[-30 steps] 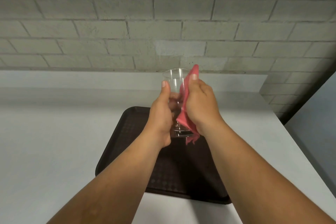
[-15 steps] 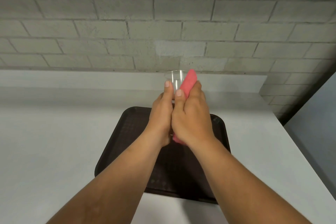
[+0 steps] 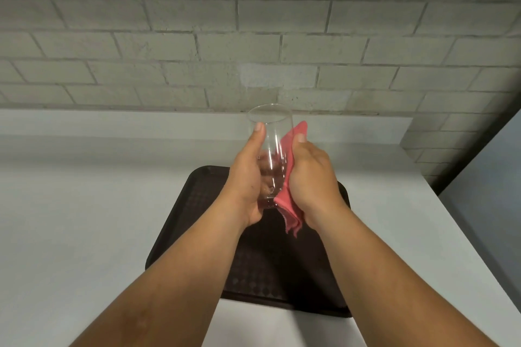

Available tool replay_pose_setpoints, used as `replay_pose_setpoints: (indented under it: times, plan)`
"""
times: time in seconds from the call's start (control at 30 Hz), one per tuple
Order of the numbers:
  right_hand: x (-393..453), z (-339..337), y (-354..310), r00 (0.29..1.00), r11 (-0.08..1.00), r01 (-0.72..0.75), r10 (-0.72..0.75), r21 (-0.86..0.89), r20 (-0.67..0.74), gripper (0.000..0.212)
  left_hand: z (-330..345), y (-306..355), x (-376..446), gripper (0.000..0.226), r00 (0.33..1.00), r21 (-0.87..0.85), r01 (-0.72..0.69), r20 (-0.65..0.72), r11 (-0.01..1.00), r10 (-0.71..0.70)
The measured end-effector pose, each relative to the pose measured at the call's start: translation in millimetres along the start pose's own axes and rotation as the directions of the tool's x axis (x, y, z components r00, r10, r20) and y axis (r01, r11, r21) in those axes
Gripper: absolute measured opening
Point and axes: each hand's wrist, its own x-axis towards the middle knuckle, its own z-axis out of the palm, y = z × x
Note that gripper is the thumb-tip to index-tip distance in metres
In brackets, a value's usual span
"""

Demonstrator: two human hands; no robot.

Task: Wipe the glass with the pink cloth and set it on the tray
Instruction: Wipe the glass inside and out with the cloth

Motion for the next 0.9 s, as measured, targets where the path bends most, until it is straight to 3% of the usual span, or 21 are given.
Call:
replay_pose_setpoints:
  times: [0.1, 0.2, 0.43, 0.57, 0.67, 0.73, 0.8, 0.9]
  plan:
    - [-4, 4, 5, 0.996, 0.993, 0.067, -0.072, -0.098, -0.056, 0.058, 1, 0, 9, 0.062, 0.989, 0.124, -0.019, -0.146, 0.992, 0.038]
    - [-7, 6, 7, 0.988, 0.985, 0.107, -0.121, -0.139, -0.098, 0.049, 1, -1, 12, 0.064, 0.985, 0.261, -0.006, -0.167, 0.965, 0.052]
    - [-16, 14, 15, 0.971, 0.938, 0.201, -0.229, -0.283, -0.069, 0.056, 9, -5, 12, 0.094, 0.988, 0.125, 0.029, -0.154, 0.992, -0.01]
    - [-21, 21, 11, 0.967, 0.909, 0.213, -0.249, -0.357, -0.058, 0.07, 7, -7, 9, 0.083, 0.987, 0.081, -0.006, -0.159, 0.997, 0.018]
    - [-14, 19, -1, 0.959, 0.905, 0.223, -0.27, -0.362, -0.083, 0.066, 2, -11, 10, 0.065, 0.996, 0.061, -0.007, -0.084, 0.998, 0.012]
    - [-3, 13, -12, 0.957, 0.925, 0.21, -0.261, -0.318, -0.128, 0.055, 0, -12, 9, 0.064, 0.999, 0.034, -0.001, -0.044, 0.999, 0.003]
    - [10, 2, -24, 0.978, 0.977, 0.134, -0.158, -0.169, -0.139, 0.059, -2, -11, 9, 0.066, 1.0, -0.017, -0.005, -0.029, 1.0, 0.005]
    - [13, -8, -27, 0.999, 0.992, -0.042, 0.042, 0.12, -0.002, 0.067, -1, -6, 10, 0.075, 0.999, -0.049, -0.021, -0.027, 0.999, 0.019]
